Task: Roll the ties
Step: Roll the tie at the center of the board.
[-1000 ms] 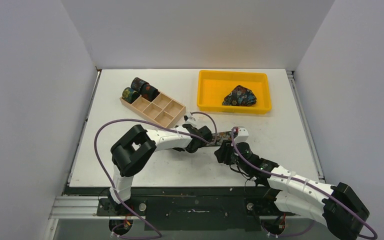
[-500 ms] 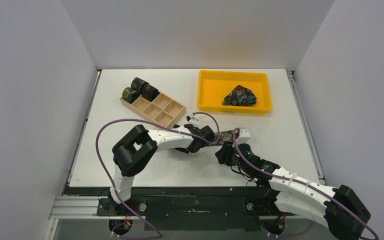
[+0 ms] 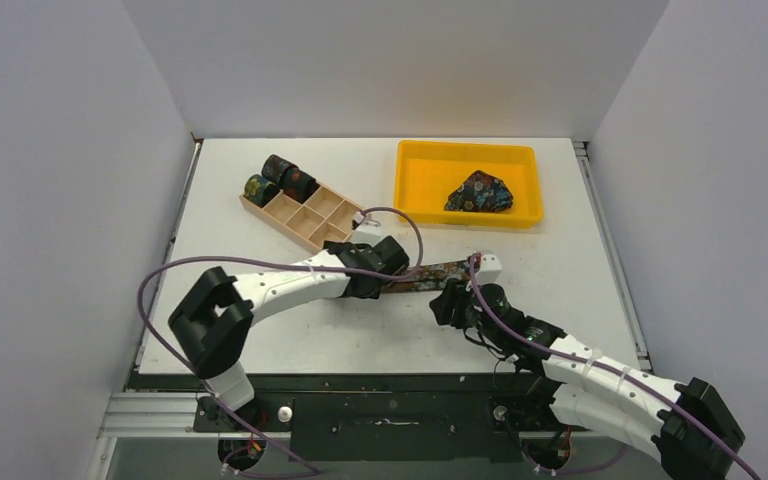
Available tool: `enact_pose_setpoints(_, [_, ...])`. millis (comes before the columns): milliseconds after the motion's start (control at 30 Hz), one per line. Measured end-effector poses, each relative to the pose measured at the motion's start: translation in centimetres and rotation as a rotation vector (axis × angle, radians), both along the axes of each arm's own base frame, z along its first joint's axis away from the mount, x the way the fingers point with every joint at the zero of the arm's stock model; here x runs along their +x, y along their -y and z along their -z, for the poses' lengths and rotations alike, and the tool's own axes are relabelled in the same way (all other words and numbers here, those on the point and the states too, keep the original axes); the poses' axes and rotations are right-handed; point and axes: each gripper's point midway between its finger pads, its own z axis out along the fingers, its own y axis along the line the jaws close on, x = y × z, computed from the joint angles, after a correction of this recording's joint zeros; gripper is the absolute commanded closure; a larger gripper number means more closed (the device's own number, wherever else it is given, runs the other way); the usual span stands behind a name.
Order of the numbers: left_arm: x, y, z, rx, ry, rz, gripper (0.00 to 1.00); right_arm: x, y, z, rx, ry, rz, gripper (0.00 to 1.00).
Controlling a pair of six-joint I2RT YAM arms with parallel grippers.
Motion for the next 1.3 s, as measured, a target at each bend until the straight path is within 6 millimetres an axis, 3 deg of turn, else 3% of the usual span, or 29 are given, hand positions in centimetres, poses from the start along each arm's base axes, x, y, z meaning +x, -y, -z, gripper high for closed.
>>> enact_pose_setpoints(133, [-0.5,-2.4,-2.0,-0.162,0.02,-0.048,0.14,0.5,-0.7,-1.9,0.004,0.035,-0.03,0.38])
enact_pose_setpoints(167, [-1.0,-3.1,-1.7,-0.195,0.008,-0.053,0.12,0.7,-1.0,-2.6,0.008,0.048,-0.04,0.35])
enact_pose_setpoints(233, [-0.7,-5.7,-3.9,-0.365,0.073,-0.114,0.01,1.2,-1.5,-4.1,0.022,0.08,-0.051,0.26])
enact_pose_setpoints(267, [-0.7,-6.8,-4.7,-0.444,0.113,-0.136,0.03,1.5,-1.7,-4.8,0.031,0.094,-0.051,0.23])
enact_pose_setpoints(367, [-1.0,-9.1,-7.4,-0.659,0.282,-0.169,0.04,2.5,-2.2,-6.4,0.083,0.139,-0.05,0.22])
enact_pose_setpoints(500, [-1.3,-9.6,-9.2,-0.847,0.426,-0.151,0.03,3.5,-3.6,-7.1,0.131,0.13,-0.101,0.3])
enact_pose_setpoints(633, [-1.2,-9.3,-7.8,-0.943,0.439,-0.168,0.01,4.4,-6.5,-6.5,0.155,0.085,-0.181,0.36])
enact_pose_setpoints(733, [-1.5,-8.9,-5.7,-1.01,0.415,-0.209,0.0,4.7,-8.7,-5.3,0.15,0.04,-0.22,0.39])
enact_pose_setpoints(767, [-1.7,-8.8,-4.9,-1.032,0.407,-0.231,0.05,4.7,-9.4,-5.0,0.144,0.028,-0.233,0.4])
enact_pose_setpoints(933, [-2.9,-9.2,-1.4,-1.093,0.363,-0.342,0.07,5.0,-14.4,-3.9,0.121,-0.013,-0.307,0.44])
enact_pose_setpoints(1067, [-2.9,-9.6,-1.8,-1.132,0.4,-0.374,0.07,5.2,-17.0,-3.0,0.116,-0.039,-0.333,0.47])
enact_pose_setpoints(1300, [-2.6,-10.2,-3.3,-1.16,0.473,-0.386,0.07,6.1,-18.8,-1.5,0.11,-0.072,-0.33,0.5])
